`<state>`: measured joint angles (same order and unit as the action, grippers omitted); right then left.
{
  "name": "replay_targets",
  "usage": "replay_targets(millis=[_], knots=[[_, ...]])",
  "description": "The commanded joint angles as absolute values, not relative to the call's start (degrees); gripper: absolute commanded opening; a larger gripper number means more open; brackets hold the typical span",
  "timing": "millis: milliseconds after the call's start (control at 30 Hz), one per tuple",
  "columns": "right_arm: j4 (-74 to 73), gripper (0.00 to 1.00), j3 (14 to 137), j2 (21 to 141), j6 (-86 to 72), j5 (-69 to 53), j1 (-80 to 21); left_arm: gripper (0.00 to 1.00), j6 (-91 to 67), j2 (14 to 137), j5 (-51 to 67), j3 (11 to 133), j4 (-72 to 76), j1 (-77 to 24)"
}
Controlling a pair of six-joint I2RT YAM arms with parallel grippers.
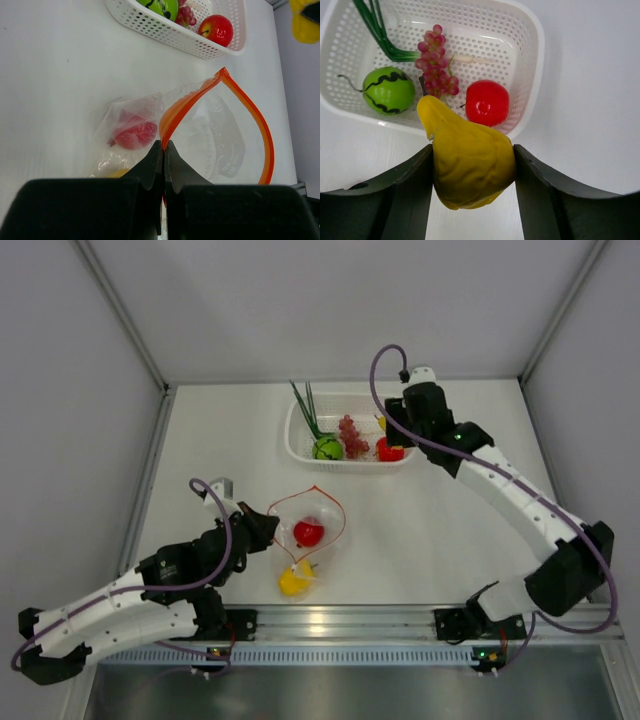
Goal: Open the zip-top bag and remove the fake food
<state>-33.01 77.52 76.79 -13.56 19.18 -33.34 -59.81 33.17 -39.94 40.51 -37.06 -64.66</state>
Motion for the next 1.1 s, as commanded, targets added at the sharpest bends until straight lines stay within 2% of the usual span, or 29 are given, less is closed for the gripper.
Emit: replay_targets(millis=[0,333,433,600,700,767,933,967,1000,1033,1067], knots=[[-26.56,0.31,82.26,85.06,-11.43,16.97,-29.71,0.0,-59.15,33.4,-41.05,42.01,-35.42,-64.86],[-26.46,0.31,101.58,112.38,-8.44,10.29,-24.35,0.0,-58.8,34.01,-35.95,44.21,-35.33,-64.86],[-24.61,0.37,105.01,117.66,-7.47,10.28,-24.43,0.0,-58.54,34.45,-35.77,44.82,-35.33,-64.86],[-29.43,0.63,112.14,123.13,-6.33,9.93,-24.34,0.0,-57.48,34.89,-35.16,45.7,-35.33,-64.86],[-29.88,0.72,113.03,122.26,-5.54,9.41,-24.43,0.0,-56.96,35.07,-34.89,46.23,-35.42,-64.86],[-29.36,0.99,111.36,119.37,-4.57,9.32,-24.52,0.0,-56.87,35.33,-34.89,46.49,-35.33,-64.86],[-28.49,0.99,104.71,109.02,-7.02,5.73,-24.52,0.0,-56.87,36.12,-35.24,47.55,-35.24,-64.86],[-27.43,1.0,102.76,106.98,-7.81,2.84,-24.26,0.0,-56.95,36.3,-35.59,47.64,-35.24,-64.86],[-26.29,0.99,98.48,105.05,-9.21,-6.76,-23.91,0.0,-56.95,36.82,-35.86,47.98,-35.16,-64.86],[-23.84,0.99,96.52,101.29,-10.53,-10.42,-22.86,0.0,-57.04,37.0,-36.03,48.08,-35.24,-64.86],[-23.38,0.91,94.85,99.6,-11.85,-12.89,-22.5,0.0,-57.3,37.26,-36.04,48.34,-35.24,-64.86]])
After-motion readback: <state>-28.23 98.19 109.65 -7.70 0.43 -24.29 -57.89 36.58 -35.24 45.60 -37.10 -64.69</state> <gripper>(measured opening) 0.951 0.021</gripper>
